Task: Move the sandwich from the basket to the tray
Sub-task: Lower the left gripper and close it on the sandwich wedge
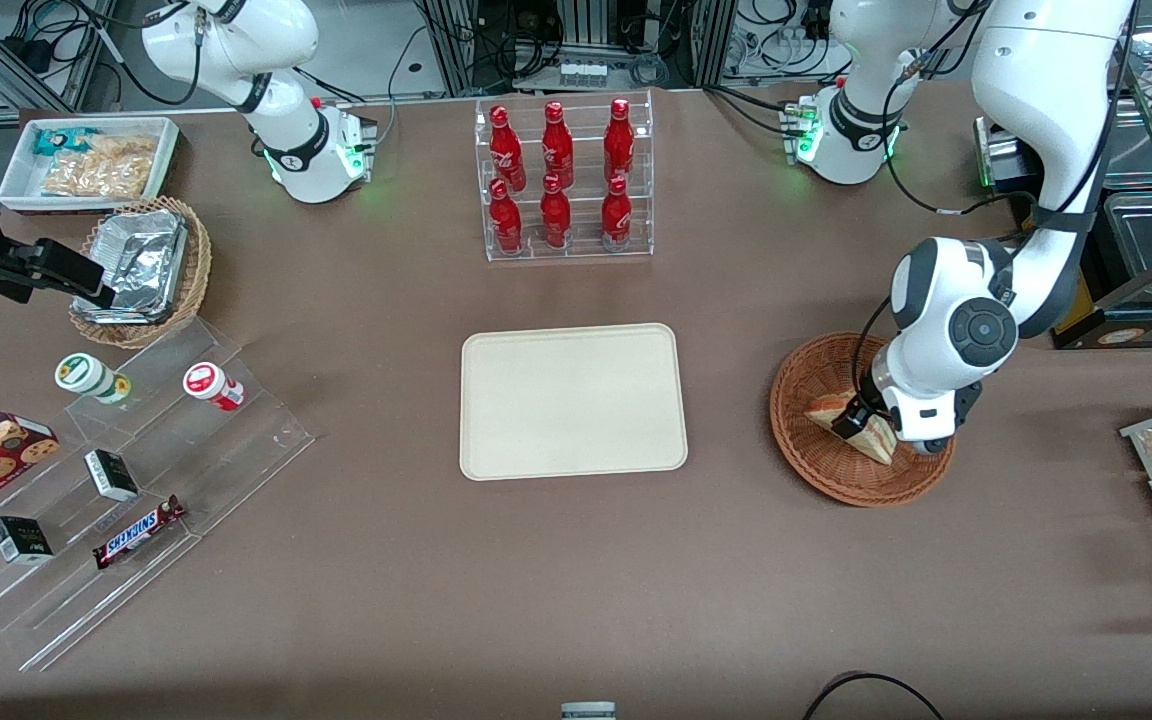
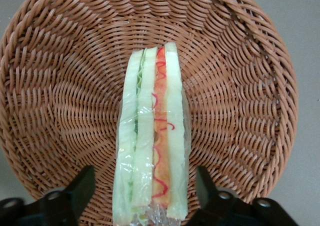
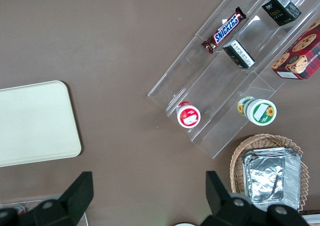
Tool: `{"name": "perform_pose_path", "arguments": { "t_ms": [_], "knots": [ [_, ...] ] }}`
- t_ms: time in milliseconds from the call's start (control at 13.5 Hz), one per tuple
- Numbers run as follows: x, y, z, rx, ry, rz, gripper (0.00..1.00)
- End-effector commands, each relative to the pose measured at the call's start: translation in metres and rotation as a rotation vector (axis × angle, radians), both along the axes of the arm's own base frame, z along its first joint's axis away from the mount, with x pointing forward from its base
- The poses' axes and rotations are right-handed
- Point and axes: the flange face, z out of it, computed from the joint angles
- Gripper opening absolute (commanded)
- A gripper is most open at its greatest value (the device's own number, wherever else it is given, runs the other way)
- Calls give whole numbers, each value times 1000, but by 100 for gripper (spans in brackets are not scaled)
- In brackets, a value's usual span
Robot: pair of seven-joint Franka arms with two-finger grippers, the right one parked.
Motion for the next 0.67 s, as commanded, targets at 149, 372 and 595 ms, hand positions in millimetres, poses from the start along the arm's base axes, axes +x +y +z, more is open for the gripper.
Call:
{"name": "perform_pose_path", "arguments": {
  "t_ms": [149,372,595],
  "knots": [
    [5,0,3,-2,-29,16,10],
    [11,-2,17,-5,-52,9,10],
    [15,-36,50,-8,-81,-44,10]
  ]
}}
